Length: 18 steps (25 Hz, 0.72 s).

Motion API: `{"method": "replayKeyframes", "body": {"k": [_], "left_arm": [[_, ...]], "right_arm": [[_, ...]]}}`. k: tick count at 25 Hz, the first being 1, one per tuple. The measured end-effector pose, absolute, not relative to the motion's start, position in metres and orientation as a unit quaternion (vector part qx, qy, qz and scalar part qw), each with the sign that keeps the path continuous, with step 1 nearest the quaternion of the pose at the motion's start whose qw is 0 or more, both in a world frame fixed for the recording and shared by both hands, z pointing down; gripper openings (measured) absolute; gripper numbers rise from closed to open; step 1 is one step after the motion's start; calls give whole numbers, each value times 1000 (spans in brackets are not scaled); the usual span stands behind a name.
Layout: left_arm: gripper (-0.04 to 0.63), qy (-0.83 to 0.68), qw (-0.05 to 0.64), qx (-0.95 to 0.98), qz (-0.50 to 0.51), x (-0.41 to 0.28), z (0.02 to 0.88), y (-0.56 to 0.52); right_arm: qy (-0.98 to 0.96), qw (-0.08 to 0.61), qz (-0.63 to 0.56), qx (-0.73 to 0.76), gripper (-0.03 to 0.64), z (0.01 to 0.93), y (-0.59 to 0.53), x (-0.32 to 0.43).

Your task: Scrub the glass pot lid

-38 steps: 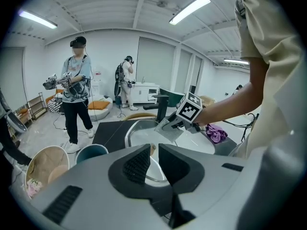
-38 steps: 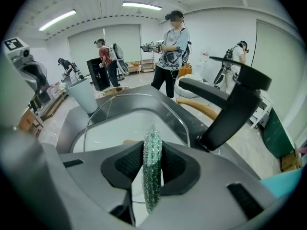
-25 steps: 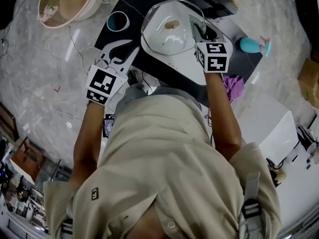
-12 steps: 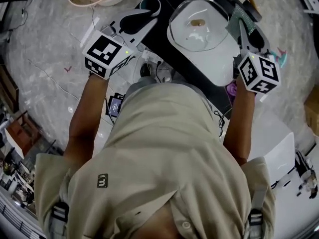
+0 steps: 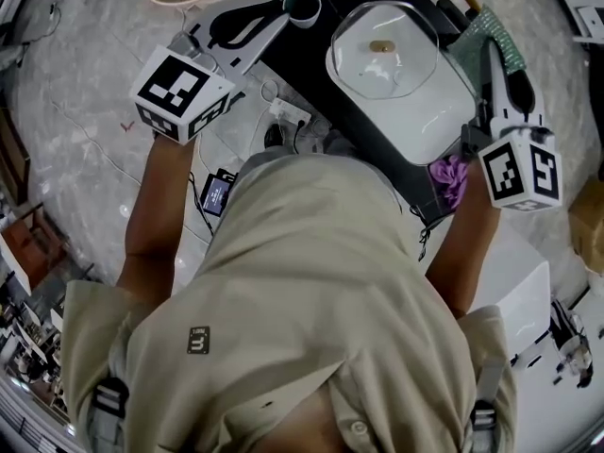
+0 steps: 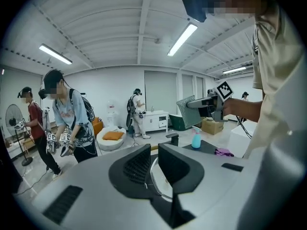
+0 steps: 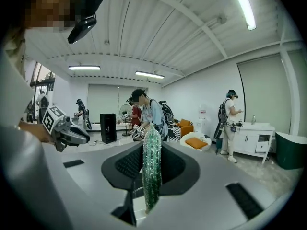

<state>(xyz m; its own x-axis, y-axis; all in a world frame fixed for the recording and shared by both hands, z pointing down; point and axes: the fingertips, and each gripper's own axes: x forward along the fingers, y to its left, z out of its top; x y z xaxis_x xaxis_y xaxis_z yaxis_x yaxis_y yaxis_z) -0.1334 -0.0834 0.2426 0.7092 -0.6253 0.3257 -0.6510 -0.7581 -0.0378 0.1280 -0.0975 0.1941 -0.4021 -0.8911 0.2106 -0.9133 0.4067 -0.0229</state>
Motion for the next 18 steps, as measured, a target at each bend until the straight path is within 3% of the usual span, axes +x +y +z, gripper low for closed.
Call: {"method": "replayKeyframes", "body": {"k": [18], "left_arm": [[61, -346, 15, 926, 149, -136, 220, -38]], "right_arm": [[-830, 73, 42, 552, 84, 166, -39, 131]]}}
